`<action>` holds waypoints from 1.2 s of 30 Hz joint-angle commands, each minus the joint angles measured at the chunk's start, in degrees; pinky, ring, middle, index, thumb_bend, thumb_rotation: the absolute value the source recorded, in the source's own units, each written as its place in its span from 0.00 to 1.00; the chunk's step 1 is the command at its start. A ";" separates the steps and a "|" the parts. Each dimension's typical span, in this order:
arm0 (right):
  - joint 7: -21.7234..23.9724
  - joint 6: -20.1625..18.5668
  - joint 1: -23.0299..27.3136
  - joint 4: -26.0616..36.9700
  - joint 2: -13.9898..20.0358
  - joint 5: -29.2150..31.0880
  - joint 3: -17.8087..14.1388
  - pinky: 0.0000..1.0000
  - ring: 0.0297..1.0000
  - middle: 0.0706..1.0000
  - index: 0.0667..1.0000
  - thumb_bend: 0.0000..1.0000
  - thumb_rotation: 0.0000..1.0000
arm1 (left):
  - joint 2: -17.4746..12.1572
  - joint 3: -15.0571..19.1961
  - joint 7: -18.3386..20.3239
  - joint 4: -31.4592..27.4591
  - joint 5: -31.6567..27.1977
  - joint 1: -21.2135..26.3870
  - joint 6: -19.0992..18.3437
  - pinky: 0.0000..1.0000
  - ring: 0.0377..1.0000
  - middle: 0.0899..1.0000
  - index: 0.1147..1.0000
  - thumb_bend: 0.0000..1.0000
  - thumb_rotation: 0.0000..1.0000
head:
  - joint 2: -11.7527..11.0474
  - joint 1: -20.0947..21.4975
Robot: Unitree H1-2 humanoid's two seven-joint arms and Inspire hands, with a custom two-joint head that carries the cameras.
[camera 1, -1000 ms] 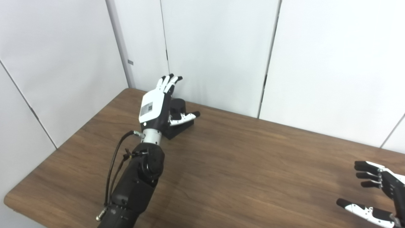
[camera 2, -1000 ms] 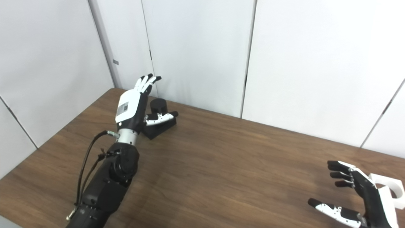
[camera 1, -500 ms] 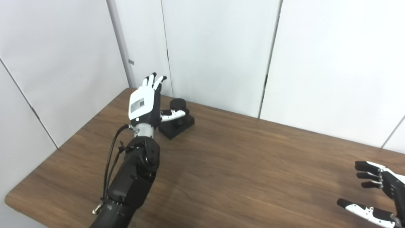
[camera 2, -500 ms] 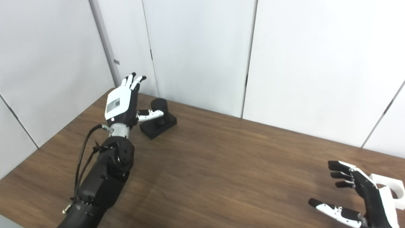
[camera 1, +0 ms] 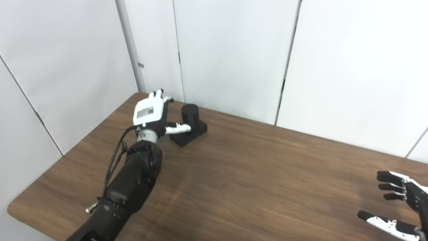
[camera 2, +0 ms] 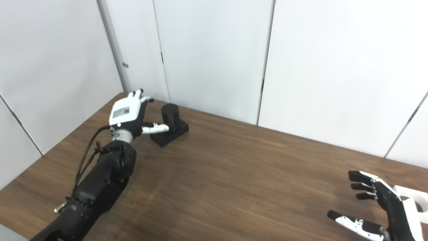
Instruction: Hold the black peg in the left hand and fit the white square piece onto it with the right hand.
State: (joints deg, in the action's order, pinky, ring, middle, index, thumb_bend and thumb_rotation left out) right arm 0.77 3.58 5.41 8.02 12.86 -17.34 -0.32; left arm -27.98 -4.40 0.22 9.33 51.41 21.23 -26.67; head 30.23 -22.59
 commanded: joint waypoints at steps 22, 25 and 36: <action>-0.01 -0.23 1.08 4.46 0.46 0.56 -0.46 0.58 0.67 0.69 0.68 0.71 0.00 | -3.97 -8.34 3.18 8.72 4.34 7.52 0.28 0.97 1.00 1.00 0.78 1.00 0.69 | 0.94 0.71; 0.02 -0.27 0.93 4.58 0.52 0.70 -0.53 0.59 0.67 0.69 0.68 0.71 0.00 | -4.32 -9.31 4.20 9.39 4.85 8.27 -0.13 0.99 1.00 1.00 0.79 1.00 0.68 | 1.02 0.72; 0.23 -0.52 0.52 4.99 0.92 0.72 -0.73 0.60 0.68 0.70 0.68 0.70 0.00 | -4.41 -9.60 5.81 11.51 6.39 8.64 -0.15 0.95 1.00 1.00 0.78 1.00 0.66 | 1.54 0.74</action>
State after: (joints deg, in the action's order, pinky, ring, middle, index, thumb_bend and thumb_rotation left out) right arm 0.90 2.42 4.94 10.84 12.87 -17.16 -0.38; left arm -30.23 -14.47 6.81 21.23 56.38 27.02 -26.49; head 31.73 -21.80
